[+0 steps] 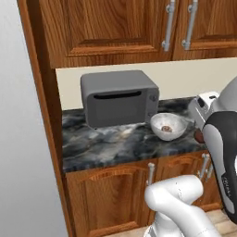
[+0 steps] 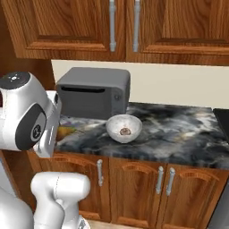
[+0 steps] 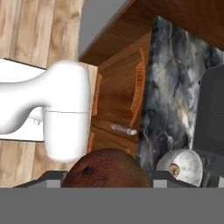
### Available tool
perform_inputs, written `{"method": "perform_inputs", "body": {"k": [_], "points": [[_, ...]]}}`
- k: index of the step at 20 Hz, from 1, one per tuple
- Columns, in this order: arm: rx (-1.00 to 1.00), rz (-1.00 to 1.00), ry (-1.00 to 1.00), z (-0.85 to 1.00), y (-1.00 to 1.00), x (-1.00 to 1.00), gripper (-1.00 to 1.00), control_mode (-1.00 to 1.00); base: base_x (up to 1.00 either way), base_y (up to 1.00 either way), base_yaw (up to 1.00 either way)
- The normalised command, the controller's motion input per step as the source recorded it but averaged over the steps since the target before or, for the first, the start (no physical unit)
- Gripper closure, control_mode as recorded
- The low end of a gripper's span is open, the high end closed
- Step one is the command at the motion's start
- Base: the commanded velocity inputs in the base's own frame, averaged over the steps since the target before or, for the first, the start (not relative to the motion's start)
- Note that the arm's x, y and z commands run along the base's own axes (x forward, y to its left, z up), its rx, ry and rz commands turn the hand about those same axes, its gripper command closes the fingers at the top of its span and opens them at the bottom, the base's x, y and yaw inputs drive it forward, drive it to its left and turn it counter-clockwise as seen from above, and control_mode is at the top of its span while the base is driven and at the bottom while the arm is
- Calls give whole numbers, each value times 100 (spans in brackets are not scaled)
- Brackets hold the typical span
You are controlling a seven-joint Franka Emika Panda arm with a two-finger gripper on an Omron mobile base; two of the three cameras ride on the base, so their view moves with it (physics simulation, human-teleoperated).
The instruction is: Take the pear, bell pepper, and mushroom from the freezer and place them in the bowl on the counter.
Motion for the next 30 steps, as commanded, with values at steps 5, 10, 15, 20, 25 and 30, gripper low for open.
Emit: {"method": "perform_inputs", "body": {"k": [5,10,15,20,25,30], "points": [[0,0,0,0,0,0,100,100,25,-87,0],[0,0,0,0,0,0,100,100,46,-34,0],[0,0,0,0,0,0,100,100,61,1,0],[0,0,0,0,0,0,100,100,63,4,0],[0,0,0,0,0,0,100,100,31,23,10],[1,4,-3,-4,4,4,100,-100,17,19,13]]}}
